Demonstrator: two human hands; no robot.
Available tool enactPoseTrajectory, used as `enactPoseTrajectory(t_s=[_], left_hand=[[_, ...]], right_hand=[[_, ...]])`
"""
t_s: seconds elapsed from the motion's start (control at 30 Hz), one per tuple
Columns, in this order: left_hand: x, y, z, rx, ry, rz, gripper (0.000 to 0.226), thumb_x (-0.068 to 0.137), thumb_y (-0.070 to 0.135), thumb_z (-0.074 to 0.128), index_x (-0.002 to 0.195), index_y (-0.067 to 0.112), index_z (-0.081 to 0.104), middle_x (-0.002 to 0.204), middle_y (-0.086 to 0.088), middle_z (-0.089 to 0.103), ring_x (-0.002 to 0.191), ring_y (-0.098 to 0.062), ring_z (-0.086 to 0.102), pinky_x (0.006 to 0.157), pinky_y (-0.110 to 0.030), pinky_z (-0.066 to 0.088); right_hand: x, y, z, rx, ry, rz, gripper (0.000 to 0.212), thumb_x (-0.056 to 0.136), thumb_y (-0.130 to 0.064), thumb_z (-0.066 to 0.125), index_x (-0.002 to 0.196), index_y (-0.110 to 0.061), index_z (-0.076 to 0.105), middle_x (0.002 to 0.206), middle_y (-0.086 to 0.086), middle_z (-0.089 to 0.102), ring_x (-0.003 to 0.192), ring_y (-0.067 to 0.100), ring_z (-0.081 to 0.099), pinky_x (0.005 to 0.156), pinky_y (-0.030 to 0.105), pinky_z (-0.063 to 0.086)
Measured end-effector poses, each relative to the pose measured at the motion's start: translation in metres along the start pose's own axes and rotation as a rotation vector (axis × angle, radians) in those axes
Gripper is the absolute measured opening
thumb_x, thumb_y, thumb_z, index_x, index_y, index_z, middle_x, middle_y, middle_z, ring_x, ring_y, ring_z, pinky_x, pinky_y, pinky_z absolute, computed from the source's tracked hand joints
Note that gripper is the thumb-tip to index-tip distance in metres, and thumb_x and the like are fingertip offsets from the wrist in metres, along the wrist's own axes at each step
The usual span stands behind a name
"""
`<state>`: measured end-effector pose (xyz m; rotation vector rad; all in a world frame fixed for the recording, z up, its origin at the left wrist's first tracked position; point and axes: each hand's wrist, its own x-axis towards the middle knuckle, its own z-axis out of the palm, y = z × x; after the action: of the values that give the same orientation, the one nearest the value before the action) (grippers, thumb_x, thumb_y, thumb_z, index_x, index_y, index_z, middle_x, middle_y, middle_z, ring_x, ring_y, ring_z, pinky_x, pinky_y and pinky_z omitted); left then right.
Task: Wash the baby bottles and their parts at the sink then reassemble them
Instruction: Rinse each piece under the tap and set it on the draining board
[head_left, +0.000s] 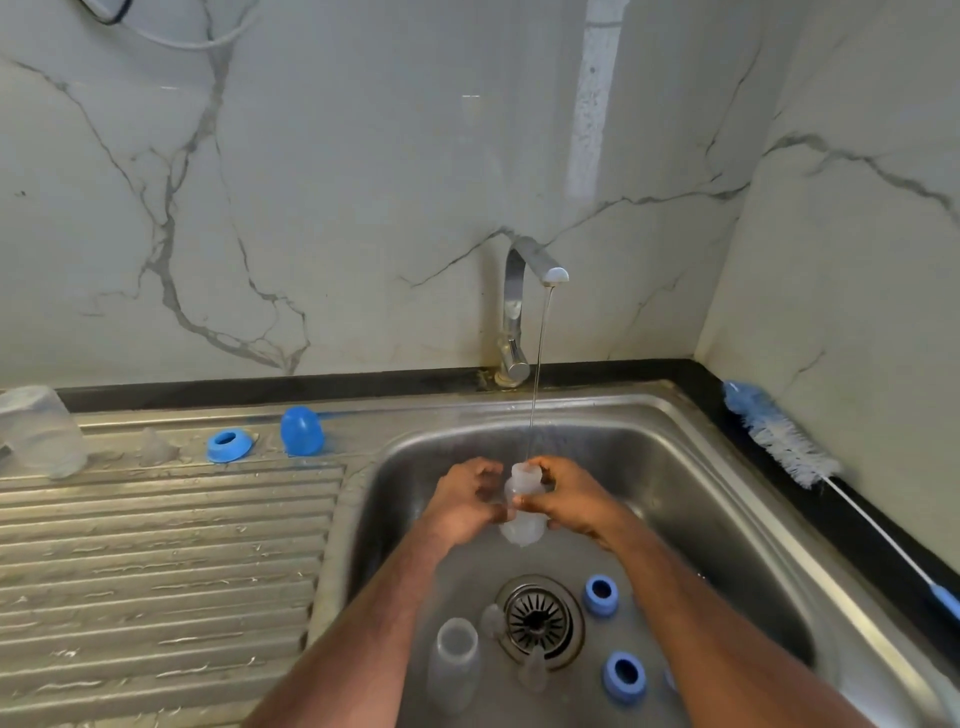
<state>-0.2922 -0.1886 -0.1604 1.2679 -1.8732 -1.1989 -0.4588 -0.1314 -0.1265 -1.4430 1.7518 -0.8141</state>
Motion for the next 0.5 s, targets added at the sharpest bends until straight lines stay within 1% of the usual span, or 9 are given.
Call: enactPoseTrajectory(t_s=[0.03, 0.07, 0.1, 0.2, 0.3, 0.37, 0.4, 0.5], left_hand=[[0.000, -0.001, -0.001, 0.031, -0.003, -0.017, 0.065, 0.069, 0.002, 0.088, 0.128, 0.012, 0.061, 0.119, 0.003, 0.066, 0.111, -0.016, 0.064, 0.089, -0.028, 0.056], [0.000, -0.001, -0.002, 0.070, 0.010, -0.026, 0.067, 0.070, 0.002, 0.087, 0.130, 0.013, 0.060, 0.118, 0.004, 0.062, 0.113, -0.016, 0.062, 0.086, -0.025, 0.055], [0.000, -0.002, -0.002, 0.113, 0.032, -0.027, 0.065, 0.071, 0.003, 0.086, 0.130, 0.014, 0.061, 0.116, 0.004, 0.062, 0.113, -0.016, 0.062, 0.087, -0.025, 0.055], [-0.001, -0.001, -0.003, 0.206, 0.056, -0.020, 0.046, 0.077, 0.005, 0.081, 0.120, 0.015, 0.065, 0.109, -0.001, 0.069, 0.106, -0.017, 0.066, 0.092, -0.030, 0.054], [0.000, -0.001, -0.003, 0.288, 0.049, -0.010, 0.031, 0.085, -0.001, 0.067, 0.113, 0.013, 0.069, 0.104, -0.001, 0.070, 0.102, -0.018, 0.066, 0.093, -0.031, 0.054], [-0.001, 0.000, -0.002, 0.316, 0.021, -0.010, 0.029, 0.085, 0.000, 0.064, 0.110, 0.014, 0.068, 0.104, 0.000, 0.069, 0.101, -0.019, 0.065, 0.091, -0.033, 0.055], [-0.001, 0.000, -0.002, 0.326, -0.003, -0.017, 0.030, 0.085, 0.002, 0.067, 0.112, 0.014, 0.067, 0.107, -0.001, 0.068, 0.103, -0.019, 0.065, 0.090, -0.033, 0.055], [-0.002, -0.002, 0.000, 0.330, -0.074, -0.050, 0.049, 0.081, 0.016, 0.079, 0.126, 0.016, 0.060, 0.117, -0.001, 0.063, 0.107, -0.017, 0.060, 0.089, -0.029, 0.051]], right_hand=[[0.000, 0.001, 0.001, -0.073, 0.069, -0.010, 0.047, 0.085, -0.022, 0.079, 0.128, -0.023, 0.060, 0.119, -0.001, 0.065, 0.103, 0.014, 0.061, 0.084, 0.030, 0.055], [0.000, 0.001, 0.003, -0.116, 0.125, -0.020, 0.046, 0.084, -0.023, 0.078, 0.127, -0.023, 0.061, 0.117, -0.002, 0.065, 0.101, 0.013, 0.061, 0.081, 0.028, 0.053], [0.000, 0.001, 0.006, -0.134, 0.143, -0.022, 0.046, 0.084, -0.024, 0.078, 0.127, -0.023, 0.061, 0.116, -0.002, 0.064, 0.100, 0.013, 0.060, 0.078, 0.026, 0.050], [0.002, -0.001, 0.011, -0.158, 0.035, -0.016, 0.052, 0.082, -0.025, 0.082, 0.128, -0.021, 0.061, 0.120, -0.001, 0.065, 0.102, 0.013, 0.059, 0.084, 0.027, 0.047], [0.002, -0.002, 0.008, -0.280, 0.112, -0.028, 0.049, 0.080, -0.025, 0.082, 0.125, -0.022, 0.063, 0.121, 0.000, 0.067, 0.105, 0.018, 0.062, 0.089, 0.033, 0.052], [0.003, -0.001, 0.008, -0.263, 0.073, -0.019, 0.050, 0.080, -0.024, 0.084, 0.125, -0.023, 0.063, 0.121, 0.000, 0.067, 0.104, 0.016, 0.061, 0.090, 0.033, 0.052], [0.002, -0.001, 0.008, -0.254, 0.064, -0.015, 0.050, 0.080, -0.026, 0.083, 0.125, -0.023, 0.063, 0.119, -0.001, 0.067, 0.102, 0.015, 0.061, 0.089, 0.033, 0.053], [0.004, -0.002, 0.006, -0.314, 0.181, -0.005, 0.041, 0.081, -0.031, 0.079, 0.119, -0.027, 0.064, 0.110, -0.002, 0.067, 0.099, 0.018, 0.064, 0.087, 0.038, 0.056]])
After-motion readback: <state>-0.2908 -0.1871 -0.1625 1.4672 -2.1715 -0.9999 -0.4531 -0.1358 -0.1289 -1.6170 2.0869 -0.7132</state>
